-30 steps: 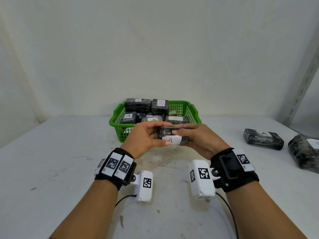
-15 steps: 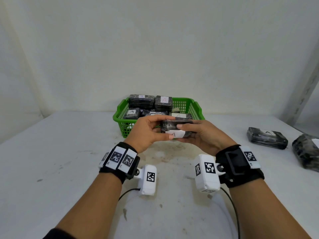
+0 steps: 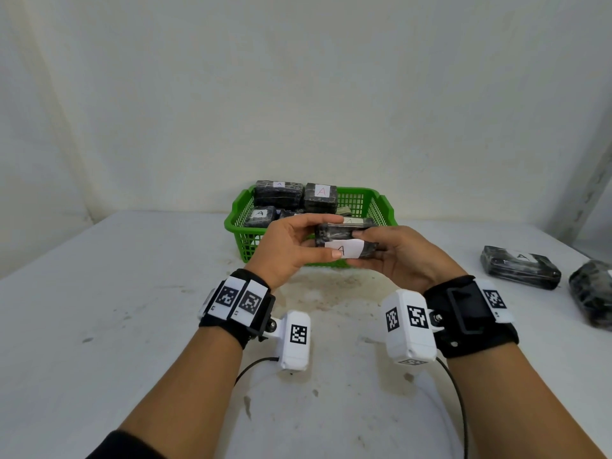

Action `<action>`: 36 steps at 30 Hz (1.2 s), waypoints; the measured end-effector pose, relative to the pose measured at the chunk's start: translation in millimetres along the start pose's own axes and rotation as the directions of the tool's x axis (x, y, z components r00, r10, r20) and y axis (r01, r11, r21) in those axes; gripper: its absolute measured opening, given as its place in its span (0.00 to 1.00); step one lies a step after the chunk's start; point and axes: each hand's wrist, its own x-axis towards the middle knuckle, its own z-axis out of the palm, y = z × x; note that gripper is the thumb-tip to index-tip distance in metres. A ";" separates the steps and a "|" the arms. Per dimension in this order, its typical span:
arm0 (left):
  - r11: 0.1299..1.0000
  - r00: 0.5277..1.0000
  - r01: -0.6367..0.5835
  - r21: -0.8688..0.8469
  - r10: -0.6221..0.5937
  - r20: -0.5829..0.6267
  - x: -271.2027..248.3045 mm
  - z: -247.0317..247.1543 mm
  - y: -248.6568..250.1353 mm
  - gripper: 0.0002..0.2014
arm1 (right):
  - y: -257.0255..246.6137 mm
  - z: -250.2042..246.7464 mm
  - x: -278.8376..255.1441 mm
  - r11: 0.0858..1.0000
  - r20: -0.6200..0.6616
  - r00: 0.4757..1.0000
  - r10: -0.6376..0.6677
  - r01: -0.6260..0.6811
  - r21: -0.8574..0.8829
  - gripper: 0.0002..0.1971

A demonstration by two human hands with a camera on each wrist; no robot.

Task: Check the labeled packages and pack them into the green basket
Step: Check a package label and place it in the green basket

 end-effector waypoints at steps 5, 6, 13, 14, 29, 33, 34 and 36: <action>1.000 1.000 0.005 -0.004 -0.005 0.021 -0.5 2.2 -1.7 0.28 | -0.4 0.5 0.4 0.999 0.016 1.000 -0.005 0.006 -0.043 0.15; 1.000 1.000 0.008 -0.001 -0.008 0.029 -0.9 2.7 -1.5 0.28 | 0.0 1.7 0.2 0.998 0.019 1.000 -0.014 0.015 -0.056 0.15; 0.999 0.999 0.002 0.039 -0.004 0.039 -0.6 0.6 -1.0 0.28 | -3.0 5.1 -5.3 0.990 0.008 0.999 -0.046 0.047 -0.129 0.13; 0.999 0.999 -0.003 0.039 0.002 0.036 -0.5 -0.1 -0.7 0.28 | -4.5 5.0 -7.1 0.989 0.040 0.999 -0.012 0.018 -0.145 0.17; 0.987 0.997 0.075 0.144 -0.078 0.013 -0.1 -5.0 -2.4 0.32 | 0.1 6.2 -6.7 0.996 0.000 0.997 -0.072 0.072 -0.058 0.14; 0.973 0.999 0.041 0.229 -0.033 -0.039 -0.1 -4.8 -2.9 0.25 | 0.1 6.4 -6.5 0.993 0.002 0.995 -0.105 0.105 -0.047 0.18; 0.974 0.999 0.033 0.223 -0.024 -0.043 -0.2 -4.1 -2.1 0.24 | 0.5 6.6 -6.2 0.994 -0.003 0.995 -0.096 0.096 -0.048 0.19; 0.977 0.999 0.016 0.214 -0.007 -0.042 -0.5 -2.9 -1.9 0.25 | 1.7 7.6 -5.1 0.997 -0.020 0.998 -0.064 0.063 -0.049 0.20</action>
